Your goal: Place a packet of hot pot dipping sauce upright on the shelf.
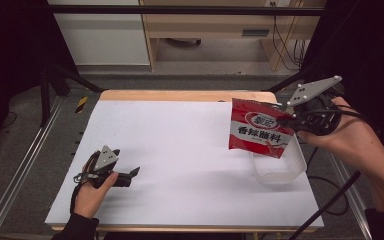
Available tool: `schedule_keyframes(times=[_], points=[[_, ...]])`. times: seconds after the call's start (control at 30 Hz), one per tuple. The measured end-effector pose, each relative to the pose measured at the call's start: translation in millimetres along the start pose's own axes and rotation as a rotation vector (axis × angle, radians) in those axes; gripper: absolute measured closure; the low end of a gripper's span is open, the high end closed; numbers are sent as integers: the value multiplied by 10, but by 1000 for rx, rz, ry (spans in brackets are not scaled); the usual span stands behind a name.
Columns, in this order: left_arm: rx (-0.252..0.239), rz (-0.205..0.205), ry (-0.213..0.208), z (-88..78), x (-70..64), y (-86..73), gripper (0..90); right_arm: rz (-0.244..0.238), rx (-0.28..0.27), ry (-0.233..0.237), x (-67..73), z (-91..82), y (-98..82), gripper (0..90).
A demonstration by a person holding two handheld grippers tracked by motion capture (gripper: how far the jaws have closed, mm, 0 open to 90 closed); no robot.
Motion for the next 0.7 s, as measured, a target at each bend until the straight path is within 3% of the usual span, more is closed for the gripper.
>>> schedule_keyframes(times=[0.7], points=[[2, 1, 4, 2, 4, -2, 54, 44, 6, -3, -92, -11, -239, 897]])
Point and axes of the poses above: each handheld gripper's, and its own axes: z roughly forward along the jaws, y roughly out of its top, x roughly to its left, the point moved 5 cm from there along z, roughly forward along the jaws, and after that the axes turned 7 degrees about y, right-handed, at the moved point
